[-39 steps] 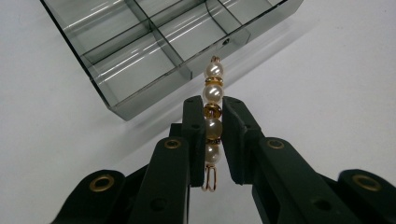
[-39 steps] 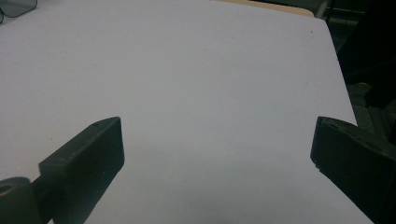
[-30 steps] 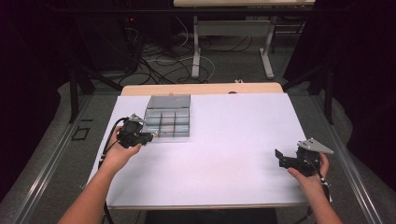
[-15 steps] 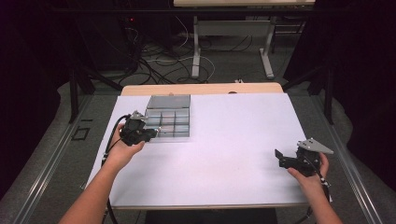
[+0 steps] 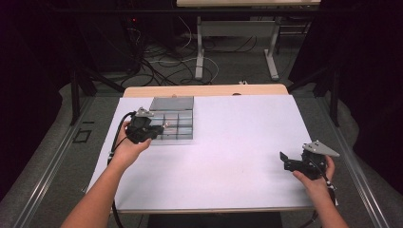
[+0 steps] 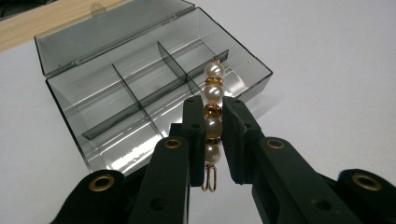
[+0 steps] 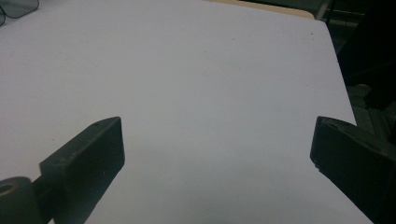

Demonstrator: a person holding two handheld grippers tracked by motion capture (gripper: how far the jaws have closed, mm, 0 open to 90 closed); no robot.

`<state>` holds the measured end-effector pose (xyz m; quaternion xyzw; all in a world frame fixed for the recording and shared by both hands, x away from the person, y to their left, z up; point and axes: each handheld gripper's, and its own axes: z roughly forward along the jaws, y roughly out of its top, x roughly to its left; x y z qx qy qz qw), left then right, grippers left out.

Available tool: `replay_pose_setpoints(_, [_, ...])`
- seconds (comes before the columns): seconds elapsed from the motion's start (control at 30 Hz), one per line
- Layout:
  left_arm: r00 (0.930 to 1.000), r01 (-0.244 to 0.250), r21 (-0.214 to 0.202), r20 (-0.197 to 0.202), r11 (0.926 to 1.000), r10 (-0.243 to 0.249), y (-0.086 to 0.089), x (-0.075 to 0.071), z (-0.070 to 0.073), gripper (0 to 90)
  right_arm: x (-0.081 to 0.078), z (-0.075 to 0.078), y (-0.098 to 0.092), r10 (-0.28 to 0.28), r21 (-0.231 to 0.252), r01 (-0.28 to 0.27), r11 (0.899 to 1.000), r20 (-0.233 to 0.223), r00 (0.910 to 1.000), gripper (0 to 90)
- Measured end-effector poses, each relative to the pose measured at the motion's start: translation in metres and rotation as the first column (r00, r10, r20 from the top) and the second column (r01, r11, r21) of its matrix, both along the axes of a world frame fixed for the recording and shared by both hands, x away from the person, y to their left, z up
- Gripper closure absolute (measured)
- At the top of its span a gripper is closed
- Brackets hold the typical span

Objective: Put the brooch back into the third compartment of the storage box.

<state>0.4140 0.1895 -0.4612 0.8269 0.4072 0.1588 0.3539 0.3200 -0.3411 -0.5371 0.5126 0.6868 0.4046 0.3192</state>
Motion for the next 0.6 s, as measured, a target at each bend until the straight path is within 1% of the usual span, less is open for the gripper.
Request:
replay_pose_setpoints(0.1, [1.0000, -0.001, -0.003, 0.004, 1.0000, 0.001, -0.003, 0.002, 0.004, 80.1, 0.000, 0.000, 0.000, 0.001, 0.000, -0.001, 1.000, -0.001, 1.0000, 2.7])
replay_pose_setpoints(0.13, [0.9999, 0.001, -0.005, 0.012, 1.0000, -0.001, -0.004, 0.003, 0.005, 80.1, 0.000, 0.000, 0.000, 0.003, 0.002, -0.003, 1.000, 0.000, 1.0000, 2.8])
replay_pose_setpoints(0.17, [1.0000, -0.002, -0.007, 0.008, 1.0000, 0.002, -0.006, 0.003, 0.006, 80.1, 0.000, 0.000, 0.000, 0.003, 0.001, -0.003, 1.000, 0.001, 1.0000, 2.7])
replay_pose_setpoints(0.27, [0.9998, -0.007, -0.018, 0.018, 0.9998, 0.007, -0.010, 0.005, 0.008, 80.1, 0.000, 0.000, 0.000, 0.002, 0.003, -0.002, 1.000, 0.001, 1.0000, 2.7])
replay_pose_setpoints(0.3, [0.9999, -0.005, -0.015, 0.016, 0.9999, 0.006, -0.010, 0.006, 0.010, 80.1, 0.000, 0.000, 0.000, 0.002, 0.003, -0.002, 1.000, -0.001, 1.0000, 2.8])
replay_pose_setpoints(0.33, [0.9996, -0.012, -0.021, 0.024, 0.9997, 0.012, -0.012, 0.006, 0.010, 80.1, 0.000, 0.000, -0.001, 0.002, 0.001, -0.002, 1.000, 0.000, 1.0000, 2.7])
replay_pose_setpoints(0.4, [0.9996, -0.012, -0.026, 0.024, 0.9996, 0.013, -0.014, 0.008, 0.012, 80.1, 0.000, 0.000, -0.001, 0.001, 0.005, -0.001, 1.000, -0.001, 1.0000, 2.7])
replay_pose_setpoints(0.43, [0.9992, -0.021, -0.024, 0.032, 0.9995, 0.022, -0.015, 0.008, 0.013, 80.1, 0.000, 0.000, -0.001, 0.001, 0.005, -0.001, 1.000, 0.000, 1.0000, 2.8])
replay_pose_setpoints(0.5, [0.9993, -0.021, -0.029, 0.030, 0.9993, 0.022, -0.016, 0.009, 0.015, 80.1, 0.000, 0.000, -0.001, 0.002, 0.004, -0.002, 1.000, 0.002, 1.0000, 2.8])
replay_pose_setpoints(0.53, [0.9986, -0.032, -0.030, 0.042, 0.9990, 0.033, -0.018, 0.010, 0.016, 80.1, 0.000, 0.000, -0.001, 0.003, 0.005, -0.003, 1.000, 0.002, 1.0000, 2.7])
replay_pose_setpoints(0.6, [0.9987, -0.033, -0.036, 0.036, 0.9988, 0.034, -0.019, 0.011, 0.018, 80.1, 0.000, 0.000, -0.001, 0.001, 0.006, -0.001, 1.000, -0.001, 1.0000, 2.7])
